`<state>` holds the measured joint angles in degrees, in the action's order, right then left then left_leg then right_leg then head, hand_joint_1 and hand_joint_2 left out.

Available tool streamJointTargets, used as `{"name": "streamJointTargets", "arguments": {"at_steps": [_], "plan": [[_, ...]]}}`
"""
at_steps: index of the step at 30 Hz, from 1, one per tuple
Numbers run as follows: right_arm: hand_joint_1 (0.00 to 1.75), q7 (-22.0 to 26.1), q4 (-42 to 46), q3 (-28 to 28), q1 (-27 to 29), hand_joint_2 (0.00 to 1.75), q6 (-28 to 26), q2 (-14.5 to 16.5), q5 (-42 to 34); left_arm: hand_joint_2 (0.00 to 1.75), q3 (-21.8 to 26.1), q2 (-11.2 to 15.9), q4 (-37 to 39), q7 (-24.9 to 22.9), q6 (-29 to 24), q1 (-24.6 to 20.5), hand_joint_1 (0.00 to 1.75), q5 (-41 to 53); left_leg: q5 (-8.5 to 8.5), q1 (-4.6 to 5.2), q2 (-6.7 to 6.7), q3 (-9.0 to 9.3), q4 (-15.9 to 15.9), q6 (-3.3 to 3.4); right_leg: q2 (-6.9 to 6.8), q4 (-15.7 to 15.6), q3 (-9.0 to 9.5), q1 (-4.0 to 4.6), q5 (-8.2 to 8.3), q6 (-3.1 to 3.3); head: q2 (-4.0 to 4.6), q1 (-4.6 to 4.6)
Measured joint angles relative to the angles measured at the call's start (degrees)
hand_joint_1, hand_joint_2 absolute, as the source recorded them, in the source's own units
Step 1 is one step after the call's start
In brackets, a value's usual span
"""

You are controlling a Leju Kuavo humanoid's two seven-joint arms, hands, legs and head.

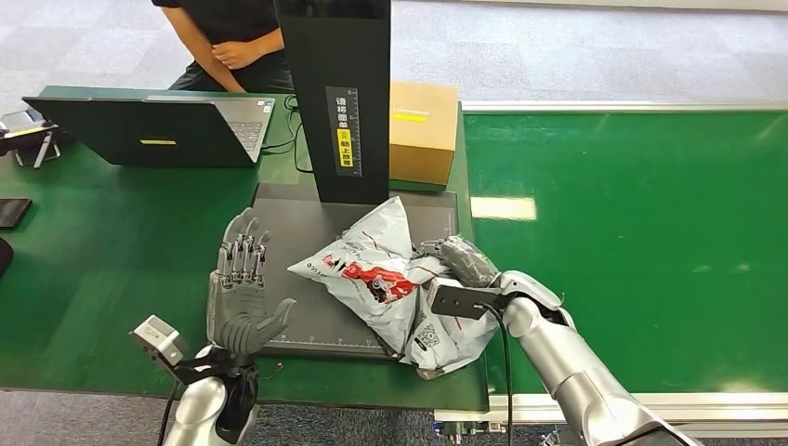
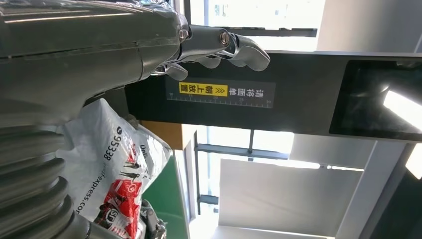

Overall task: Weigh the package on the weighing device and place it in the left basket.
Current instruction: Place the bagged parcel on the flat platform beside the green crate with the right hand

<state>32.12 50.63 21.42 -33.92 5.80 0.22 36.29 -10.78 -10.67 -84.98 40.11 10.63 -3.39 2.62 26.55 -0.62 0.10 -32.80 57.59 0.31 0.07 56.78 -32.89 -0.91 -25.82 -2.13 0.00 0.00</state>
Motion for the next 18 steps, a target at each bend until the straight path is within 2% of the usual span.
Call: {"name": "streamJointTargets", "arguments": {"at_steps": [14,15,16,18], "plan": [[1.64,1.34,-2.04,1.52,-0.99,1.75,-1.05,0.0,-0.8,1.75,0.05,0.58,0.0,0.0,-0.34,0.35,0.0,0.01,0.0,0.0,0.0,-0.01,0.0,0.0,0.0,0.0,0.0,0.0,0.0,0.0,0.0,-0.01],[1.46,1.34,-2.11,1.53,-1.02,1.75,-1.05,0.0,-0.8,1.75,0.05,0.63,0.0,0.0,-0.34,0.35,0.0,0.01,0.0,0.0,0.0,-0.01,0.0,0.0,0.0,0.0,0.0,0.0,0.0,0.0,0.0,-0.01],[1.14,1.34,-2.17,1.55,-1.05,1.75,-1.05,0.0,-0.8,1.75,0.05,0.66,0.0,0.0,-0.34,0.36,0.0,0.01,0.0,0.0,0.0,-0.01,0.0,0.0,0.0,0.0,0.0,0.0,0.0,0.0,0.0,-0.01],[0.32,1.43,-2.26,1.55,-1.1,1.75,-1.13,0.0,-0.91,1.75,0.05,0.7,0.0,0.0,-0.34,0.37,0.0,0.01,0.0,0.0,0.0,-0.01,0.0,0.0,0.0,0.0,0.0,0.0,0.0,0.0,0.0,-0.01]]}}
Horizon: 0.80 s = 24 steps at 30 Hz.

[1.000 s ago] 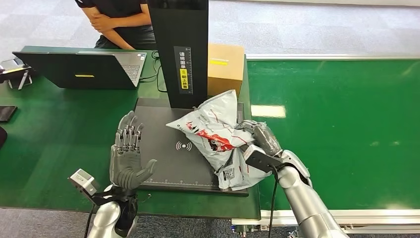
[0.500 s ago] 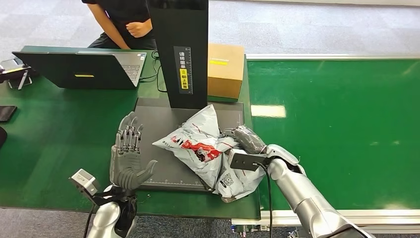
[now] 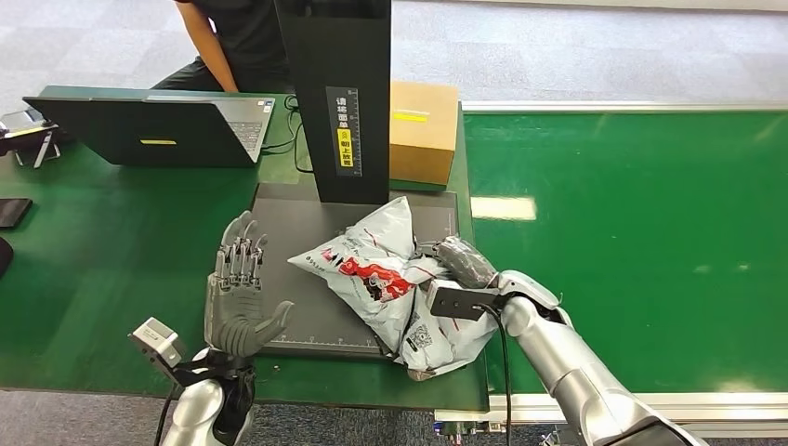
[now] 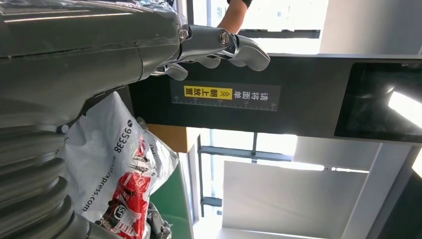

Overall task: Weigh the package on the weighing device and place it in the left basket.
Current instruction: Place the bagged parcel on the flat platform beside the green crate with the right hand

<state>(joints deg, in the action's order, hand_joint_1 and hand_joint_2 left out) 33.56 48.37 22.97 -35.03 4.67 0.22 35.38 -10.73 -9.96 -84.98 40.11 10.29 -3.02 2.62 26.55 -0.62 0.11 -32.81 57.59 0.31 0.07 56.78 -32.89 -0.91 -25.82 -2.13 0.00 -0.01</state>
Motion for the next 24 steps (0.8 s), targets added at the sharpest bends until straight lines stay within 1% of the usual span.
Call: {"name": "streamJointTargets", "arguments": {"at_steps": [1,2,5,7,9,12,16,18,24], "plan": [[0.09,0.32,-0.03,0.0,-0.01,1.75,-0.21,0.0,-0.3,1.75,0.0,0.01,0.0,0.0,-0.03,0.02,0.0,0.01,0.0,0.0,0.0,0.0,0.0,0.0,0.0,0.0,0.0,0.0,0.0,0.0,0.0,0.0],[0.0,0.9,-0.05,0.0,0.0,1.75,-0.59,0.01,-0.85,1.75,0.0,0.01,0.0,0.0,-0.1,0.05,0.0,0.01,0.0,0.0,0.0,0.0,0.0,0.0,0.0,0.0,0.0,0.0,0.0,0.0,0.0,0.01],[0.0,3.1,0.37,-0.07,0.28,1.75,-2.88,0.05,-4.03,1.75,0.0,0.02,0.0,0.0,-0.37,0.27,0.0,0.0,0.0,0.0,0.0,0.0,0.0,0.0,0.0,0.0,-0.01,0.0,0.0,0.0,0.0,0.0],[0.0,3.52,2.12,-0.16,1.18,1.75,-4.99,0.07,-7.95,1.75,0.0,0.02,0.01,0.0,-0.42,0.46,0.0,0.0,0.0,0.0,0.0,0.0,0.0,0.0,-0.01,0.0,-0.02,0.0,0.0,0.0,0.0,0.0],[0.0,3.59,5.71,0.05,2.74,1.75,-8.12,-0.14,-13.85,1.75,0.0,0.02,0.07,0.0,-0.35,0.55,0.0,-0.03,0.0,0.0,0.0,-0.02,0.0,0.0,0.0,0.0,-0.06,0.0,-0.01,0.0,0.0,0.01],[0.0,3.6,12.57,1.77,5.06,1.75,-14.35,-1.34,-22.29,1.75,-0.03,0.02,0.35,0.0,-0.09,0.52,0.0,-0.2,0.01,0.0,0.0,-0.05,0.0,0.0,0.0,-0.01,-0.1,0.0,-0.02,0.01,0.0,0.01],[0.0,3.6,20.71,4.01,7.99,1.75,-20.47,-3.17,-27.73,1.75,-0.16,0.02,1.02,0.0,0.32,0.35,0.0,-0.42,0.01,0.0,0.0,-0.06,0.0,0.0,0.0,-0.01,-0.11,0.0,-0.04,0.03,0.0,0.0],[0.0,3.6,23.8,4.41,9.42,1.75,-21.75,-3.66,-29.12,1.75,-0.26,0.02,1.44,0.0,0.56,0.26,0.0,-0.56,0.02,0.0,-0.01,-0.07,0.0,0.0,0.01,-0.01,-0.11,0.0,-0.04,0.03,0.0,0.01],[0.0,3.6,29.27,4.43,11.97,1.75,-22.37,-4.11,-30.84,1.75,-0.52,0.02,2.44,0.0,1.04,0.17,0.0,-0.8,0.01,0.0,-0.01,-0.06,-0.01,-0.01,0.01,-0.01,-0.11,0.0,-0.04,0.03,0.0,0.01]]}}
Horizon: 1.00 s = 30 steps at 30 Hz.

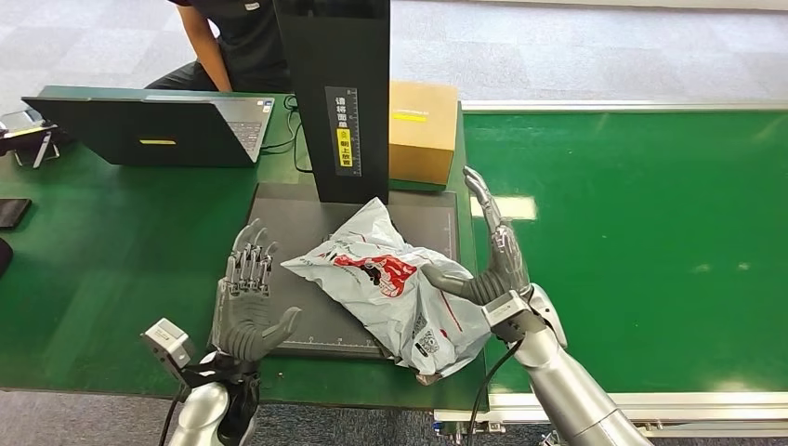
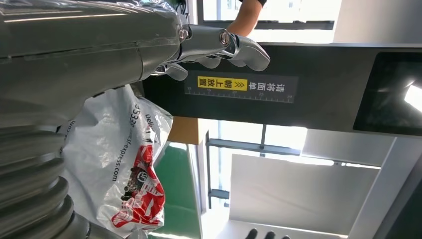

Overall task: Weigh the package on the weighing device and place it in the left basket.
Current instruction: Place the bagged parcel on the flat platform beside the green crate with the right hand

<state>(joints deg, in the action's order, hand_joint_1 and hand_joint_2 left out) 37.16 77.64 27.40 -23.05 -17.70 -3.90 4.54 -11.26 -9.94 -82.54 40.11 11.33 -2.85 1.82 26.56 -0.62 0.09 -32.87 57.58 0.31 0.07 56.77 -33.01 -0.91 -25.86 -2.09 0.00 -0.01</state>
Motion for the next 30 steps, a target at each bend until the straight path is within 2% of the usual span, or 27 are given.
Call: {"name": "streamJointTargets", "arguments": {"at_steps": [12,14,17,20,25,30], "plan": [[0.0,0.02,5.19,-2.11,2.28,1.75,0.61,-0.01,-0.89,1.75,0.0,0.0,1.0,0.0,0.13,0.03,0.0,0.19,0.0,0.0,0.0,-0.01,0.0,0.0,0.0,0.0,0.0,0.0,-0.01,0.01,0.0,-0.01],[0.0,0.01,5.36,-2.13,2.36,1.75,-0.57,-0.02,0.19,1.75,0.0,0.0,1.08,0.0,0.16,0.03,0.0,0.2,0.0,0.0,0.0,-0.01,0.0,0.0,0.0,0.0,0.0,0.0,-0.01,0.01,0.0,-0.01],[0.0,0.0,4.25,-2.06,2.4,1.75,-4.28,-0.13,3.58,1.75,0.03,-0.02,1.22,0.0,0.02,0.04,0.0,0.31,0.01,-0.01,0.0,-0.01,-0.01,-0.01,0.0,0.0,0.0,0.01,-0.01,0.01,0.0,-0.01],[0.0,0.0,0.95,-3.11,3.71,1.75,-3.61,0.12,4.65,1.75,0.21,-0.01,1.26,0.0,-0.57,0.41,0.0,0.36,0.02,-0.01,0.08,-0.03,-0.01,-0.02,-0.07,0.0,0.01,0.01,-0.04,-0.01,0.0,-0.01],[0.0,-0.09,-0.48,-9.77,8.35,1.75,-3.8,1.63,5.0,1.75,0.69,0.0,1.26,0.0,-1.01,1.24,0.0,0.56,0.03,-0.01,0.14,-0.11,-0.01,-0.02,-0.12,0.0,-0.04,0.0,-0.09,-0.01,0.0,-0.01],[0.0,-0.51,1.76,-20.29,14.17,1.75,-3.29,3.86,1.11,1.75,0.9,0.0,1.26,0.0,-1.03,1.76,0.0,1.58,0.1,-0.01,0.18,-0.13,-0.02,-0.03,-0.15,-0.01,-0.04,0.0,-0.14,0.0,0.0,-0.01]]}}
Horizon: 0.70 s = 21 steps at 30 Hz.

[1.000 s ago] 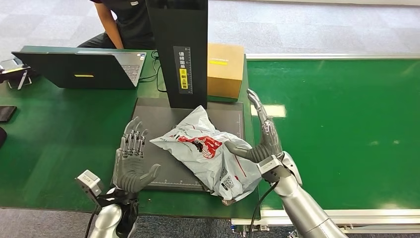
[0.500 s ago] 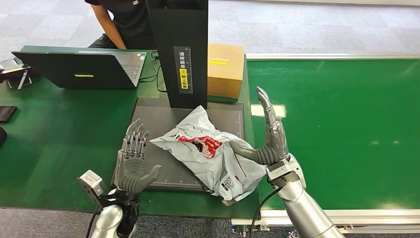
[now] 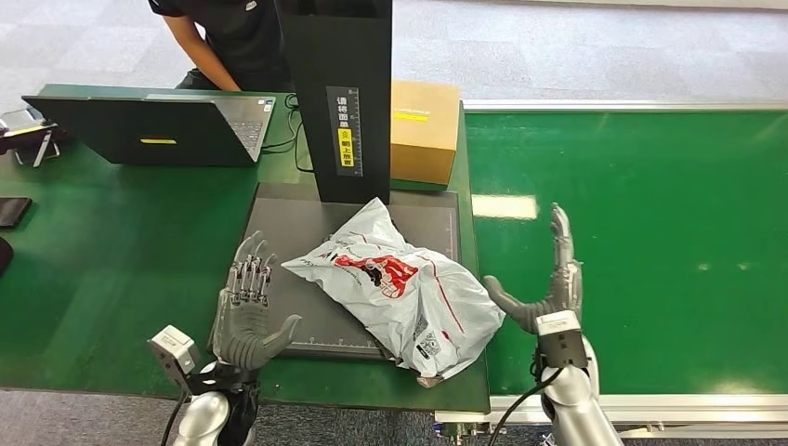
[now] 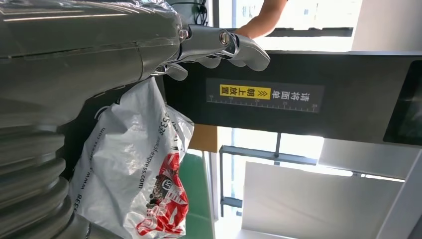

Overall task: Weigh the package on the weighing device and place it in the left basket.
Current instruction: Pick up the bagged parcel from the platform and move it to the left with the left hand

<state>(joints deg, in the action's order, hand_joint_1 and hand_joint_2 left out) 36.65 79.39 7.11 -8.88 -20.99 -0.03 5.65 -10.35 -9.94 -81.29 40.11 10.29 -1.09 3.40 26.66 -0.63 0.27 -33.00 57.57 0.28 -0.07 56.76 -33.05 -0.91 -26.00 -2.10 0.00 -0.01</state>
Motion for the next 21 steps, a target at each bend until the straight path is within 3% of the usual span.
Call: {"name": "streamJointTargets", "arguments": {"at_steps": [7,21], "plan": [[0.0,-0.33,0.97,-11.39,3.69,1.75,4.06,2.86,-2.64,1.75,-0.08,0.09,0.41,0.0,0.05,0.14,0.0,1.31,0.03,0.0,-0.01,0.03,0.0,-0.01,0.02,0.0,-0.01,0.0,-0.01,0.01,0.0,-0.01],[0.0,-0.58,0.96,-14.94,4.22,1.75,4.57,4.82,-1.71,1.75,-0.07,0.09,2.78,0.0,0.7,-0.12,0.0,2.26,0.03,0.0,-0.06,0.05,-0.01,-0.02,0.04,0.03,-0.01,0.0,-0.05,0.06,0.0,-0.01]]}}
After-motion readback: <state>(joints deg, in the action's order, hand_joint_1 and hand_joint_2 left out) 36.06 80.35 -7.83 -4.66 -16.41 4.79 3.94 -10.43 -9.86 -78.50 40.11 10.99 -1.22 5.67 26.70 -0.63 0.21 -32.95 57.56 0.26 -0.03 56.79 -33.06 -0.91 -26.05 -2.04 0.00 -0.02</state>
